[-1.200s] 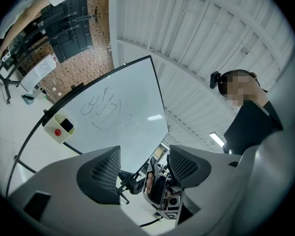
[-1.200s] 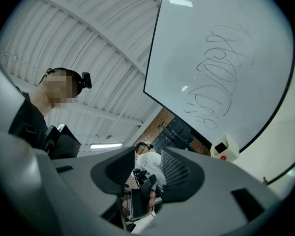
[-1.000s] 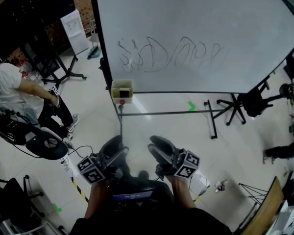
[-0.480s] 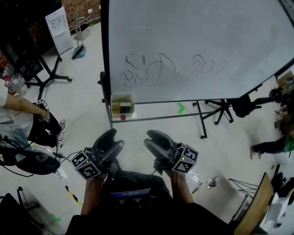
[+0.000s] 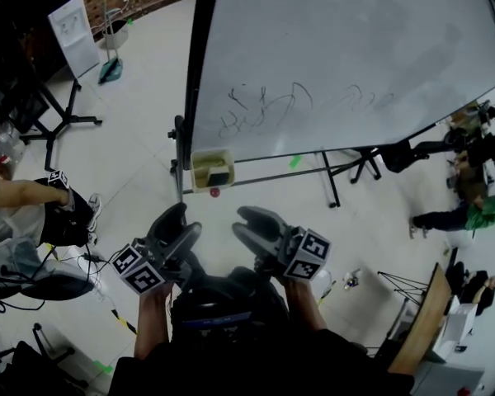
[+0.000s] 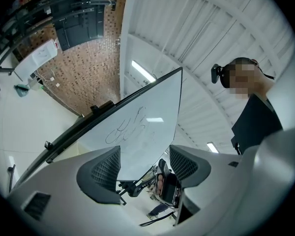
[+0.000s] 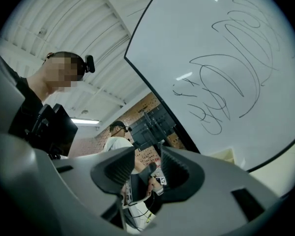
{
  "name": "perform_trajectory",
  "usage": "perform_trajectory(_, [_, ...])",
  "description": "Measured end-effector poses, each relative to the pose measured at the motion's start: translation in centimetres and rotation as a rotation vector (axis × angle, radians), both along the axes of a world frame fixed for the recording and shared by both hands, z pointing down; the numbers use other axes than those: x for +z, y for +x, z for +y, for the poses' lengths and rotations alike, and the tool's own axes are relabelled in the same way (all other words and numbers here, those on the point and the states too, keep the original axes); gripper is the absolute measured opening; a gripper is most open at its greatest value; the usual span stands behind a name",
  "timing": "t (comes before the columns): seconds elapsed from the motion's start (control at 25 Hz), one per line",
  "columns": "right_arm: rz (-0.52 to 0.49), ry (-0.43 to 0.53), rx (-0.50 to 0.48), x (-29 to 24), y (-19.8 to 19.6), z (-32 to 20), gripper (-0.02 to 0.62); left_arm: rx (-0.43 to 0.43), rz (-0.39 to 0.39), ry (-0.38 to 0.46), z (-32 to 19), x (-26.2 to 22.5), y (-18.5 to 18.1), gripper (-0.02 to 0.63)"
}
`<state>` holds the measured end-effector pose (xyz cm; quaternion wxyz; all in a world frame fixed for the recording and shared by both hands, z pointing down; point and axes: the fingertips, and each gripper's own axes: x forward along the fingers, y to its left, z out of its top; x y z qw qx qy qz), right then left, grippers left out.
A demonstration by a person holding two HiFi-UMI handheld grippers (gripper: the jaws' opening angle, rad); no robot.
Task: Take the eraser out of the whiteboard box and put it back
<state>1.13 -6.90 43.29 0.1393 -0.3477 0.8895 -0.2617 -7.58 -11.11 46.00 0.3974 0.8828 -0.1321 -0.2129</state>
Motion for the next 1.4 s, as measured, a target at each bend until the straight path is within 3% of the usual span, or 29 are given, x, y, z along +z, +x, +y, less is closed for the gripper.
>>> perform_trajectory(0.48, [0.106, -0.044, 0.071, 1.9, -0.7, -1.2, 0.172, 0.024, 0.016, -0.005, -1.2, 1.2, -1.8, 0.307])
perform_trajectory(0.68, [0.142, -0.026, 0.071, 1.4, -0.8, -2.5, 0.172, 0.033, 0.006, 0.024, -1.9, 0.8, -1.8, 0.35])
perform_trajectory(0.88, [0.177, -0.035, 0.063, 2.8, 0.0, -2.7, 0.172, -0.007, -0.015, 0.029, -2.7, 0.9, -1.8, 0.356])
perform_trajectory(1.04, [0.176, -0.033, 0.044, 3.7, 1.2, -3.9, 0.172, -0.047, 0.014, 0.012, -2.6, 0.7, -1.9, 0.367])
perform_trajectory(1.2, [0.226, -0.006, 0.003, 4.5, 2.1, -5.9, 0.172, -0.079, -0.053, 0.017, -3.4, 1.0, -1.0, 0.367])
perform_trajectory(1.4, [0.379, -0.011, -0.017, 7.6, 4.2, -8.2, 0.21, -0.083, -0.098, 0.016, -3.4, 0.3, 1.5, 0.367])
